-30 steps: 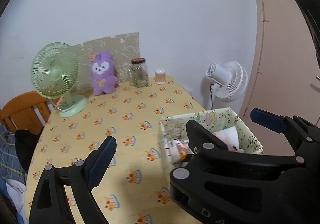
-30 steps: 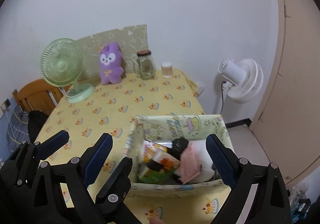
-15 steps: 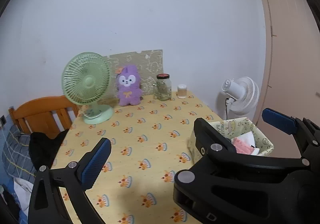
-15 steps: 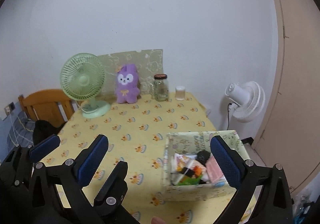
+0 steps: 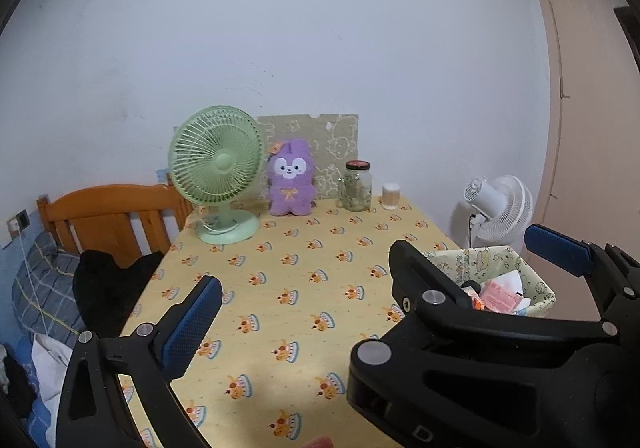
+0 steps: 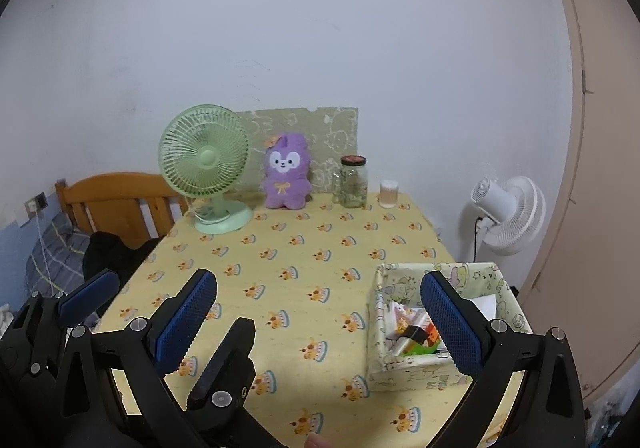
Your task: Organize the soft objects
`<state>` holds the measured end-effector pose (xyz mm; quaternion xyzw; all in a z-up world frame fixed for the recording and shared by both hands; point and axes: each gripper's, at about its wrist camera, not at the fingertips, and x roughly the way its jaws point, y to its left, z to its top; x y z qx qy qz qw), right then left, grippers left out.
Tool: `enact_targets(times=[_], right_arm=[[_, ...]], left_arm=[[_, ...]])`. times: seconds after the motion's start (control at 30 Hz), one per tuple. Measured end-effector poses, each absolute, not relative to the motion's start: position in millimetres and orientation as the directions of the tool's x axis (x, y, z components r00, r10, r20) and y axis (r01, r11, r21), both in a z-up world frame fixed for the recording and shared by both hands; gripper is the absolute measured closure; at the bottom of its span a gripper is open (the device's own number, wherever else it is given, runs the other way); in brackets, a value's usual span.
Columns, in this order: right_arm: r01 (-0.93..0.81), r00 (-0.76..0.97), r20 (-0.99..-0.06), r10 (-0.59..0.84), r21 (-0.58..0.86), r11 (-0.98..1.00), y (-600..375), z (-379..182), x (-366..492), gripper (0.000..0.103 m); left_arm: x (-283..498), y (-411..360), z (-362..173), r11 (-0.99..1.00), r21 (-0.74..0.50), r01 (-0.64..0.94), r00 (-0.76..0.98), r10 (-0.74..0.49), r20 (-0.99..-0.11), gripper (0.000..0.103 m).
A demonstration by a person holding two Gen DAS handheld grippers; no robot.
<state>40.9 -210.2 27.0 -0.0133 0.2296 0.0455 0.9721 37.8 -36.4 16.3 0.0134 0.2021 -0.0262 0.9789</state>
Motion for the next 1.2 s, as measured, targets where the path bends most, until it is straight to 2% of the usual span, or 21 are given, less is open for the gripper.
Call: enact_targets(times=[0.53,1.2], right_arm=[[-0.108,0.901,-0.423,0.103,0.011,0.994,-200,30,17,0.0],[-0.122,0.897,-0.429,0.109,-0.002,0.992,-200,32,12,0.0]], left_arm=[[11,-25,20,1.0,0.025,0.016,0.931,-0.005,-0.366,0.0],[11,-25,21,1.0,0.015,0.022,0.926,-0.014,-0.376,0.0]])
